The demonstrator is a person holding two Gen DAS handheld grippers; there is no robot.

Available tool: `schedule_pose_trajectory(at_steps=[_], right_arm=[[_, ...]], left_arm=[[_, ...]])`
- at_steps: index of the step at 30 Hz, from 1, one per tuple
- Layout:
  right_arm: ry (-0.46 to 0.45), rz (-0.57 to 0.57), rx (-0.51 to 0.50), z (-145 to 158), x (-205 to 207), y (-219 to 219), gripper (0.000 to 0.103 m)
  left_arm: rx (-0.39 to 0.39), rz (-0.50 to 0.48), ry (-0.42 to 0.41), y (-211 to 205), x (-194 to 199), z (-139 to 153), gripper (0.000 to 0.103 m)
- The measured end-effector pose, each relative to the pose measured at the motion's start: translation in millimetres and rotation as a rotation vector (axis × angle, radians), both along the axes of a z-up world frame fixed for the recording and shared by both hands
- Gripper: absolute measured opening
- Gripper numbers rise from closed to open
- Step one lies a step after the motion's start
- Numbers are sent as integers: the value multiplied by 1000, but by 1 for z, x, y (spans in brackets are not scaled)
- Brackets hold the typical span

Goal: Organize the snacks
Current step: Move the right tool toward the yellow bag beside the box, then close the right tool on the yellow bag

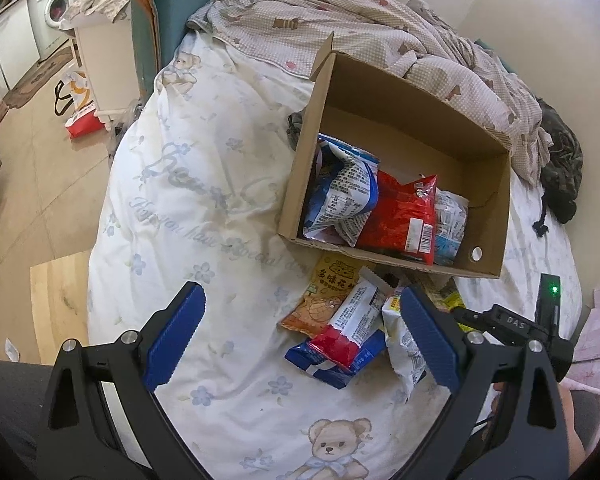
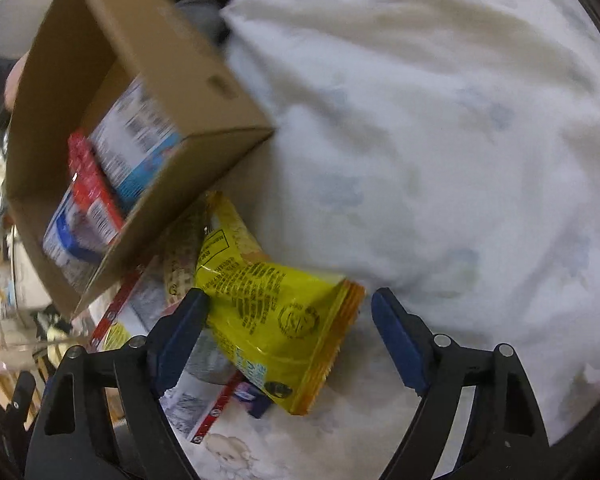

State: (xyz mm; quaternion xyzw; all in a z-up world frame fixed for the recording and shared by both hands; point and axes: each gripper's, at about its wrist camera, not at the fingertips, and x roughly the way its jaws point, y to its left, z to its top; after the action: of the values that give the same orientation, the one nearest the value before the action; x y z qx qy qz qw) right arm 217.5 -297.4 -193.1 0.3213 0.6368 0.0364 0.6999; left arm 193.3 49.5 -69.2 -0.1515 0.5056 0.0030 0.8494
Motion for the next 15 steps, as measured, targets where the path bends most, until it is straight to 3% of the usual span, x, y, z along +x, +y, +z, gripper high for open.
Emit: schedule_pose_trajectory(at_steps=[3, 6, 15], right_arm=[[-7, 79, -14, -1, 7, 20, 70], [-26, 81, -12, 0, 7, 28, 51], [-95, 46, -55, 48, -29, 4, 47]], left_arm=[[9, 2, 1, 0, 0, -1, 97], [25, -1, 3, -2, 0, -3, 97], [30, 11, 0, 0, 1, -3, 97]])
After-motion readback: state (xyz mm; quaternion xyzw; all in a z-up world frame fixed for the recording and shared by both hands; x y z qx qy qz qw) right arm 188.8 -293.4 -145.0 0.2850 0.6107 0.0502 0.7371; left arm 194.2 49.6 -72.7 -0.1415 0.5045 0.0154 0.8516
